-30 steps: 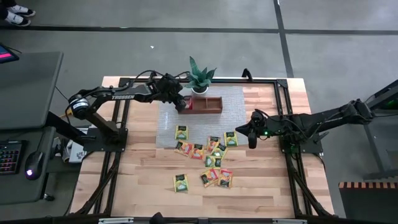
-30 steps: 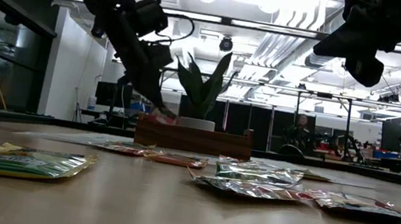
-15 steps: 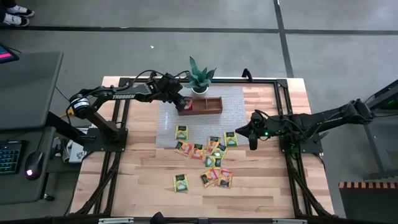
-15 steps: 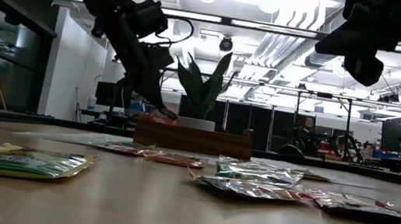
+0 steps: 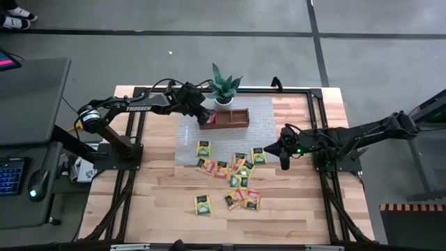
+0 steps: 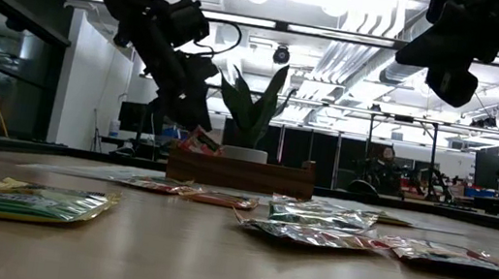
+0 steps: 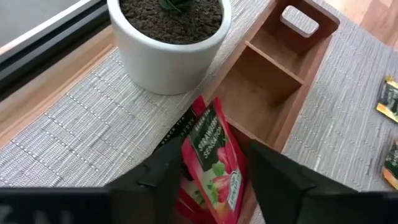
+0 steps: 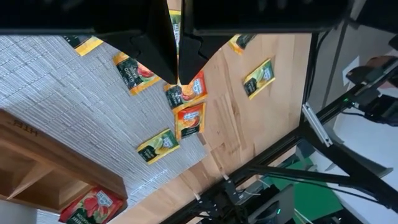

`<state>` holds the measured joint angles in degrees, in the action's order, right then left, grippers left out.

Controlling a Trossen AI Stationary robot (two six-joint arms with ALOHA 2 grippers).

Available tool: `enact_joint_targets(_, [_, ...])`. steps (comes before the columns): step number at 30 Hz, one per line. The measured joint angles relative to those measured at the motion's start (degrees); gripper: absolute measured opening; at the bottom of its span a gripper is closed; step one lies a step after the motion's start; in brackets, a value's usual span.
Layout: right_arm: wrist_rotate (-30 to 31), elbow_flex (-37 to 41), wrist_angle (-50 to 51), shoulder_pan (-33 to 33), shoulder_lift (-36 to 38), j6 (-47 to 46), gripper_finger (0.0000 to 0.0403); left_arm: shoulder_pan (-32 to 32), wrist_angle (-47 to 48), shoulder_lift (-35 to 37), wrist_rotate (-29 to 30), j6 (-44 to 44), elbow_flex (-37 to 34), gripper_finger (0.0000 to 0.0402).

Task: Pick & Place Tea
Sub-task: Put the red tea bag into the left section of the wooden organizer

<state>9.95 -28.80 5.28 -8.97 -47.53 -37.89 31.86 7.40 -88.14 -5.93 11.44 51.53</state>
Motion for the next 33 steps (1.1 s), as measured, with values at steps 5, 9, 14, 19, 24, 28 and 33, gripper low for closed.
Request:
enact_joint_targets(5, [-1.5,0.0,0.0,0.0,0.0,0.6,0.0012,0.0,0.2,0.5,0.3,2.5,0.0,0.0207])
enact_joint_targets(9, [-1.6,0.0,0.0,0.0,0.0,0.8,0.0012,0.0,0.4,1.5,1.1,3.8,0.6,0.0209])
enact_joint_targets(14, [-2.9,0.0,0.0,0.0,0.0,1.2,0.0012,0.0,3.1,1.9,3.6,3.9,3.3,0.0209])
enact_joint_targets(19, [-4.2,0.0,0.0,0.0,0.0,1.9,0.0012,0.0,10.7,1.9,5.3,4.1,7.0,0.0209])
enact_joint_targets(24, [-4.2,0.0,0.0,0.0,0.0,2.4,0.0012,-1.9,14.1,1.9,6.0,5.5,7.5,0.0209])
enact_joint_targets(28, [-4.2,0.0,0.0,0.0,0.0,2.4,0.0012,-4.8,13.9,1.9,8.5,5.8,7.5,0.0192])
enact_joint_targets(33, [-4.1,0.0,0.0,0.0,0.0,3.0,0.0012,-7.6,13.8,1.9,9.3,5.8,7.5,0.0133])
